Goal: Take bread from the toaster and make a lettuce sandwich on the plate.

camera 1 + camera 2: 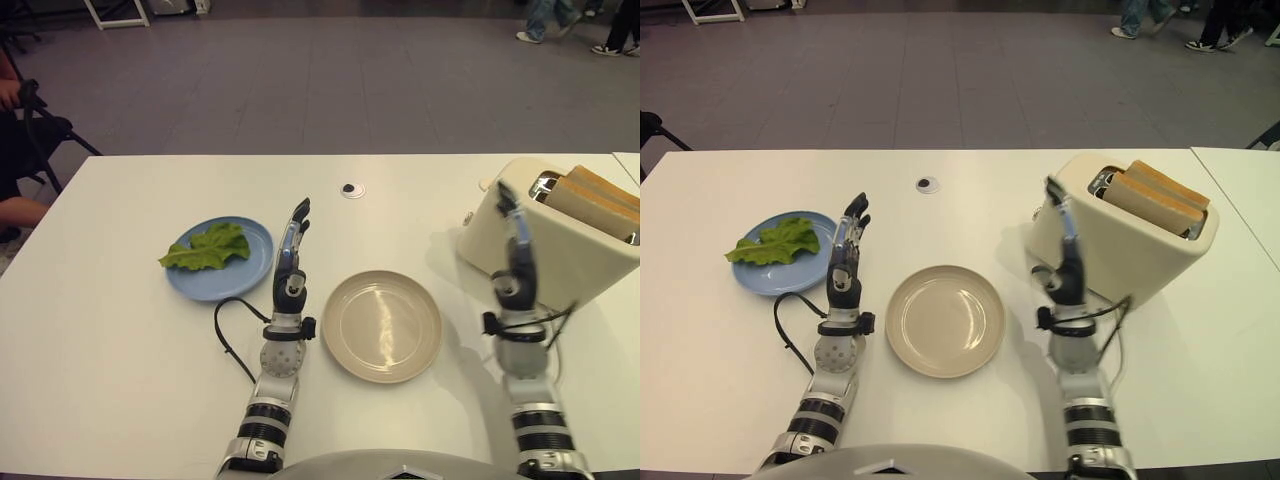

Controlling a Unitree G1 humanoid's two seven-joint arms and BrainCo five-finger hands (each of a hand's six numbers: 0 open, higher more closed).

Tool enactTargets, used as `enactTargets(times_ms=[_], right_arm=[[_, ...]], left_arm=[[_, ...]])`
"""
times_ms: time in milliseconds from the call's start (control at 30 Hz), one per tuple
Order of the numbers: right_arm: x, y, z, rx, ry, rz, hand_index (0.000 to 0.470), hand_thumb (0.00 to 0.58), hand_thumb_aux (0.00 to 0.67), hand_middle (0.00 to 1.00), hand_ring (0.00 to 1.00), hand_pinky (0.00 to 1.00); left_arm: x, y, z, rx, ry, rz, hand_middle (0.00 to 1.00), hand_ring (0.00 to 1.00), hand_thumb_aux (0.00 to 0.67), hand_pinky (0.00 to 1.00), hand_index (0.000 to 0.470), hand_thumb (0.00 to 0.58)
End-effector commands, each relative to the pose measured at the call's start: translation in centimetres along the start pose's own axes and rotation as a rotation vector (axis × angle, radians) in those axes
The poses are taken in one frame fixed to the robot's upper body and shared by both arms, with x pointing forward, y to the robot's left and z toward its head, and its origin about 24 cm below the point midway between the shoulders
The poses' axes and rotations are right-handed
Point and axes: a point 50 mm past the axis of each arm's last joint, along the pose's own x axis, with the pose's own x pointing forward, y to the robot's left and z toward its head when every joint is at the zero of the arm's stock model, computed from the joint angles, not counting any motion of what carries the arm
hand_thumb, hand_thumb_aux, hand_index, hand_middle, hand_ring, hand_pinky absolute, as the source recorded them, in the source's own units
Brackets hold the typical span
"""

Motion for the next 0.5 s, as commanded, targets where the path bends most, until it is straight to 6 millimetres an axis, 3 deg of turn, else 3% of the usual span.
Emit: enactTargets(times_ms=[33, 133, 200, 367, 500], right_arm=[[3.4, -9.4, -1.0, -0.424, 0.018, -0.053, 0.000, 0.000, 0.000, 0.00, 0.00, 0.00], [4.9, -16.3, -3.3, -0.683, 0.198, -0.076, 0.000, 0.000, 0.000, 0.00, 0.00, 0.00], [4.9, -18.1, -5.3, -0.792, 0.318, -0.020, 0.000, 0.000, 0.000, 0.00, 0.00, 0.00], [2.6, -17.7, -9.9, -1.018, 0.497, 0.234, 0.000, 0.000, 0.000, 0.00, 0.00, 0.00], [2.6, -17.0, -11.2, -1.057, 0.549, 0.298, 0.000, 0.000, 0.000, 0.00, 0.00, 0.00]], left_arm=[[-0.5, -0.4, -0.5, 0.017, 0.029, -0.037, 0.00, 0.00, 0.000, 0.00, 0.000, 0.000], [-0.5, -0.8, -0.7, 0.021, 0.031, -0.061, 0.00, 0.00, 0.000, 0.00, 0.000, 0.000], [-0.4, -0.8, -0.8, 0.023, 0.034, -0.066, 0.00, 0.00, 0.000, 0.00, 0.000, 0.000], [-0.3, -1.1, -1.2, 0.022, 0.043, -0.086, 0.00, 0.00, 0.000, 0.00, 0.000, 0.000], [-0.3, -1.1, -1.3, 0.024, 0.042, -0.090, 0.00, 0.00, 0.000, 0.00, 0.000, 0.000]])
